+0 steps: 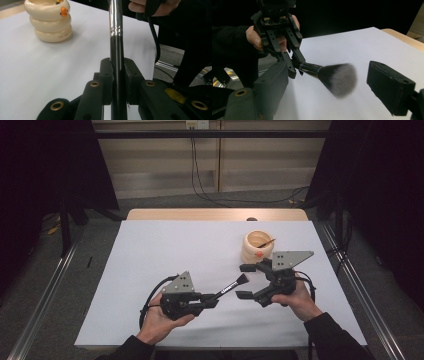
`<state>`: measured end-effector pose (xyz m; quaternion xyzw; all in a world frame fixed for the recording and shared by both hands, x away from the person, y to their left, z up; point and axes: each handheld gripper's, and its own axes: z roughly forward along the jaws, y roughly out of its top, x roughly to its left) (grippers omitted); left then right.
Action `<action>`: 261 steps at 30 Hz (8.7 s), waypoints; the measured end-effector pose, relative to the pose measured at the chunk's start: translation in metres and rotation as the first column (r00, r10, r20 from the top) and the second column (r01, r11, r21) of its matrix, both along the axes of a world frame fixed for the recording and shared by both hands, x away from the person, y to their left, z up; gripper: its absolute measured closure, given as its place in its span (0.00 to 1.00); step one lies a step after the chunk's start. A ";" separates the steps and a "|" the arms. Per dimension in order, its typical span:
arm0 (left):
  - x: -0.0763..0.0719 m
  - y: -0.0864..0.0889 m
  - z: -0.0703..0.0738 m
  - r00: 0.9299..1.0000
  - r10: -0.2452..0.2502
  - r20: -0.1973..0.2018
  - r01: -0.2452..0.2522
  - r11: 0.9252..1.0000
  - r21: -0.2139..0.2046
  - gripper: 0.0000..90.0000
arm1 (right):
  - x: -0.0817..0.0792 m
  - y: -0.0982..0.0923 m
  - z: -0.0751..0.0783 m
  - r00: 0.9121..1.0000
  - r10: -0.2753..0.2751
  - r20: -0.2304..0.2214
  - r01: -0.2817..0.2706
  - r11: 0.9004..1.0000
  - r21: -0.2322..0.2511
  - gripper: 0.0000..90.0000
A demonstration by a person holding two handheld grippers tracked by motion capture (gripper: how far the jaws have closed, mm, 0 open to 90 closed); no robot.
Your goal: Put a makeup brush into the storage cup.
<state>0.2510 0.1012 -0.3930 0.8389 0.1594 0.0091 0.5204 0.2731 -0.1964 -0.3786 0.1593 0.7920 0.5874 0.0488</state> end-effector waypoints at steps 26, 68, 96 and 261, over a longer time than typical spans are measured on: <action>-0.002 -0.002 -0.001 0.999 0.013 0.039 -0.010 0.997 -0.078 0.88 | 0.004 0.006 -0.004 0.988 0.119 -0.098 -0.112 0.991 0.076 0.57; 0.003 -0.009 -0.018 0.992 0.095 0.087 -0.090 0.994 -0.057 0.43 | 0.007 0.002 -0.001 0.980 0.154 -0.123 -0.138 0.982 0.133 0.87; 0.003 -0.013 -0.024 0.993 0.101 0.063 -0.095 0.992 -0.085 0.05 | 0.008 -0.004 0.014 0.990 0.029 -0.139 -0.033 0.999 -0.026 0.87; 0.006 -0.024 -0.035 0.999 0.055 -0.005 -0.054 0.979 -0.195 0.88 | -0.010 0.032 -0.006 0.996 -0.062 -0.062 0.069 0.992 0.109 0.86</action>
